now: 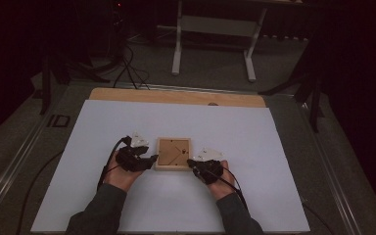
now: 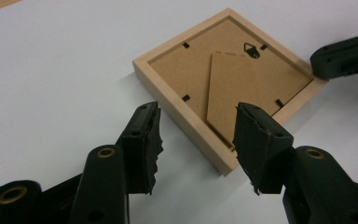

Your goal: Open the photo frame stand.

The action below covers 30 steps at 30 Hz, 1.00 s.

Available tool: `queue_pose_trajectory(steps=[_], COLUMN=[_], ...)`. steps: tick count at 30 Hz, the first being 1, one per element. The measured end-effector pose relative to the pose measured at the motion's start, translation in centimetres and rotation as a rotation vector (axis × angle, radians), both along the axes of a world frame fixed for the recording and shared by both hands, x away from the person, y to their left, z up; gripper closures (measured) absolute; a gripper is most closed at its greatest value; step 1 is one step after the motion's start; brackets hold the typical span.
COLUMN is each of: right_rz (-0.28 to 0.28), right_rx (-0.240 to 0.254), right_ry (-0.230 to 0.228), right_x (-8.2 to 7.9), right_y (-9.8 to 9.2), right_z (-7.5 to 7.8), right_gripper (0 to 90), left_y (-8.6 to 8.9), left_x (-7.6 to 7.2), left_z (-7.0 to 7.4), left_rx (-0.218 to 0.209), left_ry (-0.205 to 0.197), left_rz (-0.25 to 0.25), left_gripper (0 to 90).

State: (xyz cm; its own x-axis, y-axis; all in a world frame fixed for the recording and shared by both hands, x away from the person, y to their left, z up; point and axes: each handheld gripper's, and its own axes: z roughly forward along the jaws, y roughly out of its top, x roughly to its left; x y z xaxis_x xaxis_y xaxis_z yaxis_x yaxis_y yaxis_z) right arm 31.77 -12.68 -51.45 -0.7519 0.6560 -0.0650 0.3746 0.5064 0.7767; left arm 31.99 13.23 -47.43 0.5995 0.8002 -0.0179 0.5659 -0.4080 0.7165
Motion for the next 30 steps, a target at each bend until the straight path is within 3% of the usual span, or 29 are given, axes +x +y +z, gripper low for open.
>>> queue_pose_trajectory(steps=[2,6,15,30], right_rz=[0.002,0.002,-0.004,0.0], right_rx=[0.001,0.007,0.013,0.013], right_ry=[0.002,0.003,0.003,-0.002], right_x=[0.0,0.1,0.0,0.0], right_y=[0.0,-0.1,0.0,0.0], right_z=[0.0,0.0,-0.1,-0.1], right_gripper=[89.8,89.8,89.8,89.8], left_y=[-0.3,-1.3,-3.4,-5.0], left_x=[0.4,1.0,1.9,2.2], left_z=[0.1,0.2,-0.9,-1.7], left_rx=[0.001,0.047,0.124,0.139], left_ry=[0.006,0.026,0.046,0.077], left_rz=[-0.001,-0.02,-0.044,-0.105], left_gripper=[49.1,47.0,41.5,44.1])
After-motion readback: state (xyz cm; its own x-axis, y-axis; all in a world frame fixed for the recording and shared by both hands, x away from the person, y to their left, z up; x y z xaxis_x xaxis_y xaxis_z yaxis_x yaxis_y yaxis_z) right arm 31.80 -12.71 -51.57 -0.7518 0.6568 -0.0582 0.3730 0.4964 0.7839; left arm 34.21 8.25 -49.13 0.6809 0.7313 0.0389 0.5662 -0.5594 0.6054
